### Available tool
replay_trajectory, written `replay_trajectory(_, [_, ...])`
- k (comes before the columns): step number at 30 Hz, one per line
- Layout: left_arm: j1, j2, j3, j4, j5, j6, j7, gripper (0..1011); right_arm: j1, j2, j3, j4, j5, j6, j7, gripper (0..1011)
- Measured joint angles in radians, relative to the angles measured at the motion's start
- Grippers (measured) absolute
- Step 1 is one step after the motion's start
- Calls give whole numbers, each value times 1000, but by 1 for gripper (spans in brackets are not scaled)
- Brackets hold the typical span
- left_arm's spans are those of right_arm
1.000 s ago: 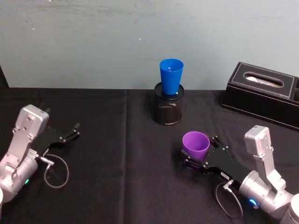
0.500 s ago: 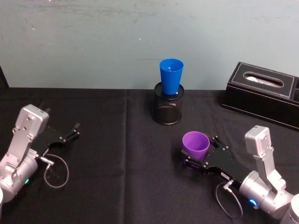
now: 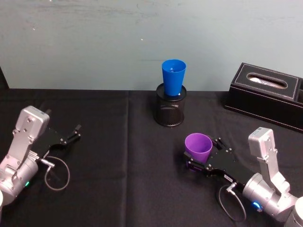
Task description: Pick up one cup with a gripper and tap it against the other cup.
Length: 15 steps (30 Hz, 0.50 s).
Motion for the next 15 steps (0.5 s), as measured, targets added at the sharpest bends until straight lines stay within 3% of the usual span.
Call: replay_trajectory(15, [0, 0, 0, 0, 0, 0, 0, 1011, 0, 0, 0, 0, 0, 0, -1, 1003])
